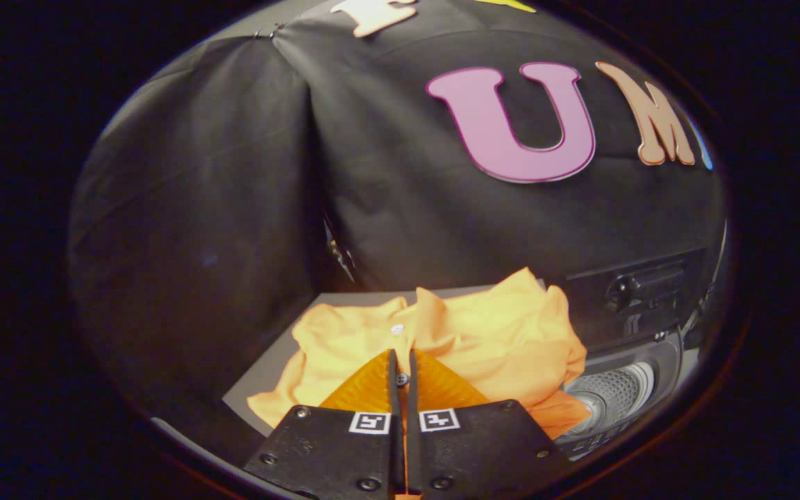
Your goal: Put the clothes into the washing machine and then close the washing machine lid.
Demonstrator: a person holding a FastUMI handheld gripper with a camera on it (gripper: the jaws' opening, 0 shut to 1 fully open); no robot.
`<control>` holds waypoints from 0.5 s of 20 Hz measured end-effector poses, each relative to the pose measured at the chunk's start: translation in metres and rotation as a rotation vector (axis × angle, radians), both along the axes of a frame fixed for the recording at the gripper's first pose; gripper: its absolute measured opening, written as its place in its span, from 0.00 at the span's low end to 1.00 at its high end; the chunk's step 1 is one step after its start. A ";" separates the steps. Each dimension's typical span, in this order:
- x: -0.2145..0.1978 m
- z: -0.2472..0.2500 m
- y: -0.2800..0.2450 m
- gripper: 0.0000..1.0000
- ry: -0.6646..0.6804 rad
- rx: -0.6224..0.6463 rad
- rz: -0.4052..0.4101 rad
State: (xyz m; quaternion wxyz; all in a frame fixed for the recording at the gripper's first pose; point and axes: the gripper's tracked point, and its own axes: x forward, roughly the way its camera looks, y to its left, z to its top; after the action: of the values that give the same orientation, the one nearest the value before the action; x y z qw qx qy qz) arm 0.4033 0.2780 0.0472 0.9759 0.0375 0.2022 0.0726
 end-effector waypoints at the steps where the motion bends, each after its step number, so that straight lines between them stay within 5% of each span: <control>1: -0.004 0.020 -0.010 0.01 -0.036 0.009 -0.014; 6: -0.034 0.121 -0.083 0.01 -0.220 0.002 -0.123; 10: -0.054 0.144 -0.163 0.01 -0.283 -0.064 -0.227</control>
State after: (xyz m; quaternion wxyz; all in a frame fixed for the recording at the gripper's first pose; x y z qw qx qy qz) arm 0.3489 0.1149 0.1915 0.9973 0.0184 0.0595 -0.0399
